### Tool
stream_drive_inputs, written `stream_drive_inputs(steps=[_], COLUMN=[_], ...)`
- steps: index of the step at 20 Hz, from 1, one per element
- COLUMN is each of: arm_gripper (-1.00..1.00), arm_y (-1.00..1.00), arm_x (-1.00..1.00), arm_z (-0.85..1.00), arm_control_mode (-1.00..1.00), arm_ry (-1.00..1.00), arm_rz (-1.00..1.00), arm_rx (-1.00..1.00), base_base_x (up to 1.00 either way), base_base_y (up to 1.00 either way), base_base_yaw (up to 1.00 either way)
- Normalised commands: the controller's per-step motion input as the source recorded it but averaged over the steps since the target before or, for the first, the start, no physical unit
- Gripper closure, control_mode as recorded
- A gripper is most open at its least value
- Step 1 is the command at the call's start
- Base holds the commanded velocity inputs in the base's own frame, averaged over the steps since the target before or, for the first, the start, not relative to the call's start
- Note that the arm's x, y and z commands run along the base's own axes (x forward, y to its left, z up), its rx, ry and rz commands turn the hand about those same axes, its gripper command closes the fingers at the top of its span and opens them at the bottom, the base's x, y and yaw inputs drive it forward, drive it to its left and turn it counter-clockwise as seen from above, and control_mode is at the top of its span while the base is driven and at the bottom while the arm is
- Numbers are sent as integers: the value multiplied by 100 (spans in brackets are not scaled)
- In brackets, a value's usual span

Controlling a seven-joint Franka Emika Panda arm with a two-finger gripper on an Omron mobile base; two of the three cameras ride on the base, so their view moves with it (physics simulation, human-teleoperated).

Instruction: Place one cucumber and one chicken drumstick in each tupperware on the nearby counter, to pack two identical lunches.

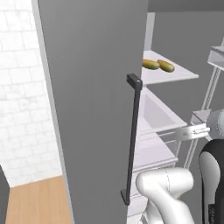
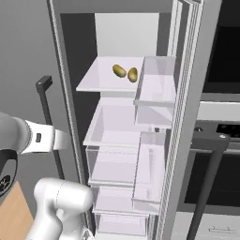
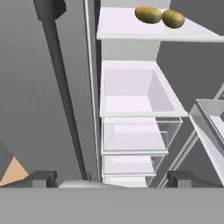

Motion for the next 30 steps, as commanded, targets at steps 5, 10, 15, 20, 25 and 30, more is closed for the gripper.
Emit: stream_drive_inputs(steps=[5, 10, 15, 20, 25, 30], arm_gripper=[-100, -100, -100, -100, -100, -100], arm_y=[0, 0, 0, 0, 0, 0], arm_x=[0, 0, 0, 0, 0, 0], arm_z=[0, 0, 0, 0, 0, 10], arm_control_mode=[100, 100, 100, 100, 100, -100], arm_ry=[0, 0, 0, 0, 0, 11], arm_rz=[0, 0, 0, 0, 0, 0], arm_rx=[0, 0, 0, 0, 0, 1], base_base_x=[18, 58, 60, 34, 50, 18], base_base_y=[-23, -14, -34, -24, -9, 0], base_base_yaw=[-16, -12, -3, 8, 18, 8])
